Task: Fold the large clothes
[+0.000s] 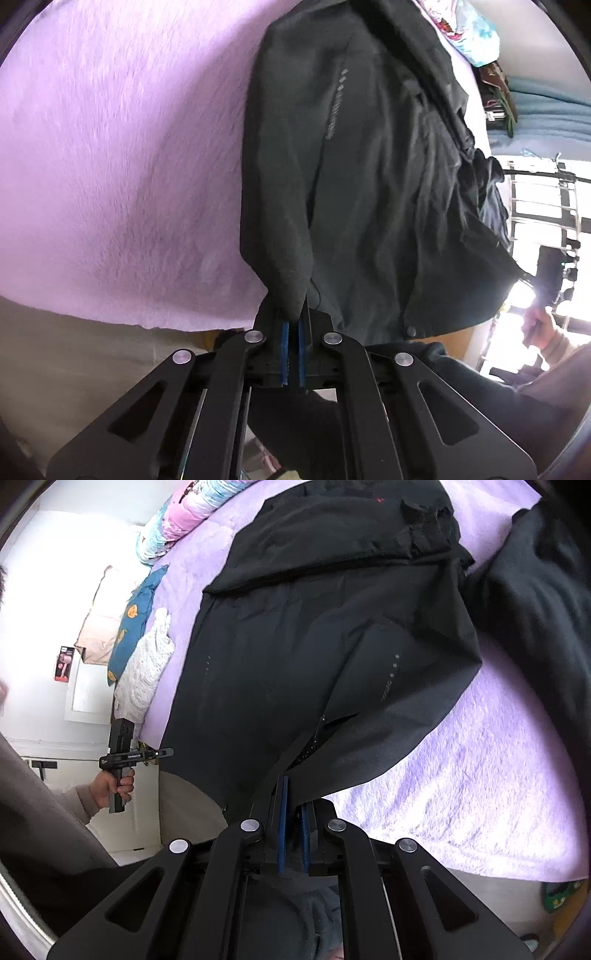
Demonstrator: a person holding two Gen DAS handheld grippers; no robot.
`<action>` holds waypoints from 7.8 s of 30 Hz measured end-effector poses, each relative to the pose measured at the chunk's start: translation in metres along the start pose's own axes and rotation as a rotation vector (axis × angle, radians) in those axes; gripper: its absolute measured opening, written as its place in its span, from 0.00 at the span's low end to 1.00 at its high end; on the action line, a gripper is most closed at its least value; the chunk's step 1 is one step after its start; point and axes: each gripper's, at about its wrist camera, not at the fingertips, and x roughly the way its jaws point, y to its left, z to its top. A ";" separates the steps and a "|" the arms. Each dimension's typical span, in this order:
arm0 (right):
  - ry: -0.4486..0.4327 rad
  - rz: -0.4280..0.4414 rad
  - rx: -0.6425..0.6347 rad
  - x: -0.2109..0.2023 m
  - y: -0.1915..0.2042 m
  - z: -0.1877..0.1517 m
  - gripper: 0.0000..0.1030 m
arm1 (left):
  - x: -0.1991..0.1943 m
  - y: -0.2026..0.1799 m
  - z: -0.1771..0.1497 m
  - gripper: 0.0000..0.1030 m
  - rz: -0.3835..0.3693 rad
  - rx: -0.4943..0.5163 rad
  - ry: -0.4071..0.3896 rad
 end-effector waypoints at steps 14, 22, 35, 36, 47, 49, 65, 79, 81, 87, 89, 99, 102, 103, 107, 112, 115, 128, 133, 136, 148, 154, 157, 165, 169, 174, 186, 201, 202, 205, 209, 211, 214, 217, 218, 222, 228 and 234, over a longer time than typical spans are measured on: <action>-0.174 0.092 0.066 -0.075 -0.025 0.056 0.01 | -0.074 -0.077 0.076 0.02 -0.078 -0.072 0.015; -0.002 0.008 0.226 -0.025 -0.072 0.021 0.59 | -0.064 -0.094 0.081 0.02 -0.069 -0.075 0.039; 0.080 0.069 0.548 0.082 -0.167 -0.126 0.90 | -0.080 -0.095 0.092 0.02 -0.074 -0.087 0.055; 0.064 0.083 0.548 0.085 -0.169 -0.132 0.90 | -0.080 -0.097 0.093 0.02 -0.070 -0.079 0.058; 0.028 0.262 0.489 0.115 -0.166 -0.136 0.62 | -0.078 -0.099 0.093 0.02 -0.087 -0.067 0.086; 0.024 0.283 0.472 0.116 -0.162 -0.129 0.34 | -0.079 -0.096 0.093 0.02 -0.077 -0.064 0.089; -0.115 0.311 0.208 0.010 -0.075 -0.028 0.05 | -0.108 -0.128 0.117 0.02 -0.158 -0.052 -0.008; -0.246 0.380 0.135 -0.063 -0.088 0.127 0.05 | -0.143 -0.180 0.243 0.02 -0.165 -0.010 -0.217; -0.262 0.386 0.131 -0.068 -0.097 0.147 0.05 | -0.141 -0.186 0.265 0.02 -0.160 -0.014 -0.235; -0.332 0.414 0.118 -0.073 -0.118 0.216 0.05 | -0.128 -0.199 0.340 0.02 -0.097 -0.007 -0.295; -0.333 0.408 0.127 -0.062 -0.131 0.249 0.05 | -0.114 -0.199 0.367 0.02 -0.059 -0.002 -0.293; -0.311 0.388 0.196 0.009 -0.184 0.385 0.05 | -0.027 -0.178 0.509 0.03 0.081 -0.005 -0.275; -0.267 0.354 0.238 0.035 -0.199 0.413 0.05 | -0.011 -0.172 0.535 0.05 0.138 -0.003 -0.265; -0.259 0.341 0.251 0.042 -0.203 0.417 0.06 | -0.005 -0.167 0.541 0.08 0.148 -0.011 -0.257; -0.251 0.311 0.317 0.066 -0.219 0.425 0.06 | 0.011 -0.152 0.553 0.10 0.195 -0.058 -0.254; -0.259 0.346 0.392 0.077 -0.227 0.424 0.12 | 0.022 -0.154 0.559 0.92 0.206 -0.052 -0.252; -0.256 0.354 0.404 0.071 -0.226 0.423 0.19 | 0.011 -0.160 0.560 0.94 0.196 -0.041 -0.302; -0.383 0.014 0.067 -0.017 -0.140 0.418 0.94 | -0.025 -0.235 0.497 0.94 0.528 0.319 -0.493; -0.386 -0.344 -0.230 -0.005 -0.087 0.401 0.94 | 0.014 -0.263 0.442 0.94 0.711 0.611 -0.520; -0.357 -0.463 -0.417 0.017 -0.055 0.392 0.94 | 0.032 -0.270 0.419 0.94 0.710 0.678 -0.549; -0.287 -0.523 -0.383 0.096 -0.076 0.434 0.94 | 0.107 -0.245 0.475 0.94 0.600 0.533 -0.494; -0.266 -0.588 -0.223 0.107 -0.138 0.450 0.94 | 0.115 -0.207 0.528 0.95 0.698 0.435 -0.541; -0.271 -0.625 -0.241 0.109 -0.147 0.452 0.94 | 0.119 -0.194 0.547 0.95 0.813 0.410 -0.568; -0.285 -0.639 -0.214 0.090 -0.137 0.446 0.94 | 0.077 -0.194 0.544 0.94 0.785 0.319 -0.651; -0.327 -0.562 -0.238 0.051 -0.106 0.410 0.94 | 0.054 -0.223 0.489 0.94 0.606 0.404 -0.586; -0.304 -0.524 -0.343 0.051 -0.067 0.353 0.94 | 0.063 -0.240 0.394 0.94 0.519 0.531 -0.538; -0.180 -0.533 -0.255 0.126 -0.140 0.340 0.94 | 0.116 -0.146 0.405 0.96 0.513 0.292 -0.463; -0.299 -0.263 0.122 0.013 -0.221 0.329 0.94 | 0.016 -0.136 0.391 0.94 0.329 0.196 -0.424; -0.296 -0.228 0.152 0.017 -0.231 0.320 0.94 | 0.017 -0.126 0.394 0.94 0.337 0.186 -0.396; -0.316 -0.151 0.214 0.022 -0.247 0.307 0.94 | 0.022 -0.100 0.407 0.94 0.275 0.173 -0.308; -0.318 -0.100 0.176 0.033 -0.233 0.289 0.94 | 0.035 -0.084 0.423 0.94 0.220 0.213 -0.250; -0.306 -0.091 0.176 0.036 -0.232 0.286 0.94 | 0.042 -0.075 0.432 0.94 0.234 0.216 -0.231; -0.288 -0.095 0.188 0.045 -0.233 0.290 0.94 | 0.051 -0.063 0.448 0.94 0.219 0.196 -0.201; -0.282 -0.093 0.211 0.063 -0.234 0.297 0.95 | 0.066 -0.063 0.459 0.94 0.222 0.241 -0.159; -0.281 -0.097 0.216 0.064 -0.234 0.299 0.95 | 0.068 -0.063 0.463 0.94 0.214 0.239 -0.154; -0.296 -0.123 0.216 0.070 -0.227 0.303 0.95 | 0.072 -0.062 0.468 0.94 0.188 0.230 -0.154; -0.277 -0.158 0.177 0.081 -0.204 0.309 0.95 | 0.090 -0.090 0.467 0.94 0.131 0.259 -0.127; -0.275 -0.139 0.153 0.091 -0.188 0.317 0.95 | 0.108 -0.111 0.472 0.94 0.105 0.310 -0.070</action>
